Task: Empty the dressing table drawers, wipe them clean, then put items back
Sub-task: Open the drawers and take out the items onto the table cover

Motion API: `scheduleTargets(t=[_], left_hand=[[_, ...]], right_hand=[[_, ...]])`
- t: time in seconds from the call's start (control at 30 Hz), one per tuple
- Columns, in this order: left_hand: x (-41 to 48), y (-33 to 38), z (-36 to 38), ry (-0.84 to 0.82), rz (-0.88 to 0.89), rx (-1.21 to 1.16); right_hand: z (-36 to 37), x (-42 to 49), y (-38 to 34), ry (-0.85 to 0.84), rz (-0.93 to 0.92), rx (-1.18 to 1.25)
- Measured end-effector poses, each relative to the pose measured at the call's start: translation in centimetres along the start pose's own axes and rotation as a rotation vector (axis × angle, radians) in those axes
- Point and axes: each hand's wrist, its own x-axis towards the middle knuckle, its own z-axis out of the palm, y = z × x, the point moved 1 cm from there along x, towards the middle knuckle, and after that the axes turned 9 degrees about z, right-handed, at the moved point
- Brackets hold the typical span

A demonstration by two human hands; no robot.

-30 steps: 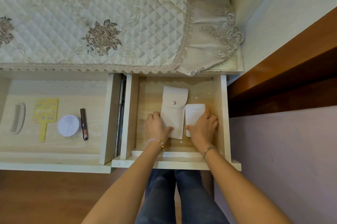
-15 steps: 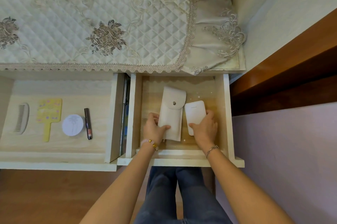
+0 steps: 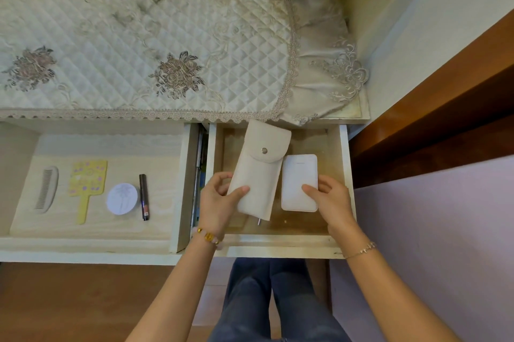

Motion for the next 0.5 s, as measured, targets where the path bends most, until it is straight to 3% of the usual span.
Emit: scheduleTargets(t=[0.2,0.5], left_hand=[[0.8,3.5,-1.4,0.069,0.088,-0.154],[9.4,9.6,-0.6,0.164,0.108,-0.272]], right_hand=[[0.2,-2.0,-4.9,-0.078,-0.137,0.136],[2.5,1.9,-14.7,-0.103,-0.267,0.227]])
